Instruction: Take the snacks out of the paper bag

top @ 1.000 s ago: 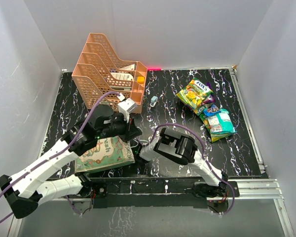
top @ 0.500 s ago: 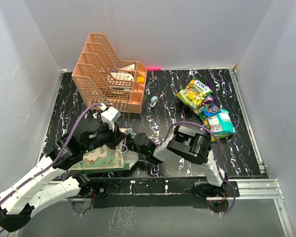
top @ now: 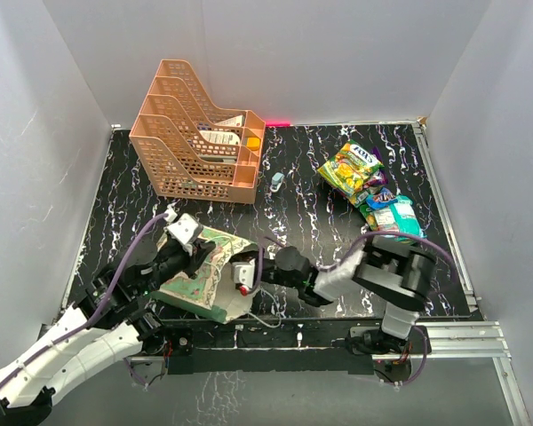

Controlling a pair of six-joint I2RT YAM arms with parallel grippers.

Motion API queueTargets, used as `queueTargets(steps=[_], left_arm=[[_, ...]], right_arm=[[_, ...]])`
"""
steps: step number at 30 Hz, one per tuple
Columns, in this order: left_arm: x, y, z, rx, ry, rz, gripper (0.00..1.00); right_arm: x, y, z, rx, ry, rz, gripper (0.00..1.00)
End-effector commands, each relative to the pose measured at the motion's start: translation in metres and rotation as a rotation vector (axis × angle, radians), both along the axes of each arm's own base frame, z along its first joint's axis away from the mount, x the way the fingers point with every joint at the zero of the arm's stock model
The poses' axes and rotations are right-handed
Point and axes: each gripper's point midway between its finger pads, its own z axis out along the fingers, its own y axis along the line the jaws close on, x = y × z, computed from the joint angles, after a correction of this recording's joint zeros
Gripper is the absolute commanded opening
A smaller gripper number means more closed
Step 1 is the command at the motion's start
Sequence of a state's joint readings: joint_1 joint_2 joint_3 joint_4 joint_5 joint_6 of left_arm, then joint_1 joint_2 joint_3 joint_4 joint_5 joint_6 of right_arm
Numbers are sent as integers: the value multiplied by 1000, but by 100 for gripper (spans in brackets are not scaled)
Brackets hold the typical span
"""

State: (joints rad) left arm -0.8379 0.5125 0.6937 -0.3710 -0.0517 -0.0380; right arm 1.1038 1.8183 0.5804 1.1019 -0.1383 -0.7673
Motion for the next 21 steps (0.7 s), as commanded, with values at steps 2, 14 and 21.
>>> queueTargets(steps=[2, 14, 21], left_arm=[[9, 0, 28, -44, -165, -4, 0], [32, -8, 14, -19, -63, 101, 0], [30, -1, 9, -20, -63, 125, 0]], right_arm=[[-41, -20, 49, 84, 105, 124, 34], [-117, -65, 63, 138, 822, 125, 58], [-69, -110, 50, 270, 1219, -550, 67]])
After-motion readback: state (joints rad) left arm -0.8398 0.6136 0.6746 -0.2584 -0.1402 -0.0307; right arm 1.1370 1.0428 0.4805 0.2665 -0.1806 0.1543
